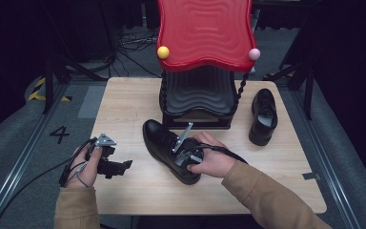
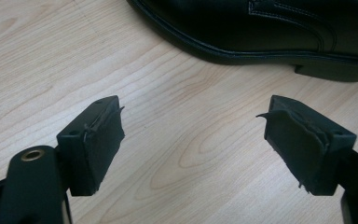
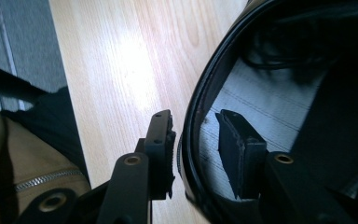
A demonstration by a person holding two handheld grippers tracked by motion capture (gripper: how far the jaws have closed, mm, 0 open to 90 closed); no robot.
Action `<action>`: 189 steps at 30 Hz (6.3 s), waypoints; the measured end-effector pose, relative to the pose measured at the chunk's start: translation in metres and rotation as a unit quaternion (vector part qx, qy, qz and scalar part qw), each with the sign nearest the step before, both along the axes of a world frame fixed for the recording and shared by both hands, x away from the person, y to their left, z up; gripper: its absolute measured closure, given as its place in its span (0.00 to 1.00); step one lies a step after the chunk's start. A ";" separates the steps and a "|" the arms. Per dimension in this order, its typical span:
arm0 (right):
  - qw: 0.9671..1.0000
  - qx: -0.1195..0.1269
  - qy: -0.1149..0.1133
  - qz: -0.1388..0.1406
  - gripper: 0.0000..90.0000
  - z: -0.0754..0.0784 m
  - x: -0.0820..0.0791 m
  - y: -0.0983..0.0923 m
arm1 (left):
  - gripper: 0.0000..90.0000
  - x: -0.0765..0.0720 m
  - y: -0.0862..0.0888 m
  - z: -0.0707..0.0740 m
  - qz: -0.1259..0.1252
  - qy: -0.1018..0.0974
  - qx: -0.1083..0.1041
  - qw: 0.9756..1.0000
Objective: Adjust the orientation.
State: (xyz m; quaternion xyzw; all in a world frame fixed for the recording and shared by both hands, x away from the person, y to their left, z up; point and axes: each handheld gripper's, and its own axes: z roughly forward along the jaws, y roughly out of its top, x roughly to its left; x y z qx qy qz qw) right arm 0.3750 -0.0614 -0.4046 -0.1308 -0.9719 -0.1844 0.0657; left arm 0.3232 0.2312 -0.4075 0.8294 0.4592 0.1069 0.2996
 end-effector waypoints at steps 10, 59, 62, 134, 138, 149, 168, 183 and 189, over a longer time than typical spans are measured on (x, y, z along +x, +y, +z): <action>0.999 -0.041 0.008 0.013 0.83 -0.014 0.001 0.011 | 0.22 0.000 0.000 -0.001 0.001 0.001 -0.003 1.000; 0.991 0.020 -0.056 -0.119 0.89 0.020 -0.074 -0.089 | 0.22 0.013 -0.015 -0.001 -0.018 0.005 0.005 1.000; 0.989 0.005 -0.068 -0.135 0.88 0.013 -0.076 -0.090 | 0.22 0.013 -0.015 -0.001 -0.019 0.004 0.005 1.000; 0.929 0.122 -0.091 -0.337 0.65 0.064 0.027 -0.213 | 0.22 0.009 -0.014 -0.004 -0.016 0.010 0.008 1.000; 0.920 0.110 -0.097 -0.363 0.64 0.060 0.044 -0.225 | 0.22 0.008 -0.013 -0.005 -0.016 0.011 0.008 1.000; 0.897 0.043 -0.093 -0.430 0.60 0.040 0.094 -0.249 | 0.22 0.007 -0.012 -0.005 -0.014 0.011 0.009 1.000; 0.895 -0.034 -0.024 -0.444 0.74 -0.010 0.133 -0.247 | 0.22 0.008 -0.009 -0.008 -0.010 0.015 0.009 1.000; 0.904 -0.025 -0.008 -0.427 0.91 -0.006 0.129 -0.251 | 0.22 0.010 -0.008 -0.009 -0.008 0.016 0.007 1.000; 0.916 -0.017 -0.033 -0.399 0.91 0.011 0.106 -0.253 | 0.22 0.014 -0.013 -0.008 -0.013 0.015 0.010 1.000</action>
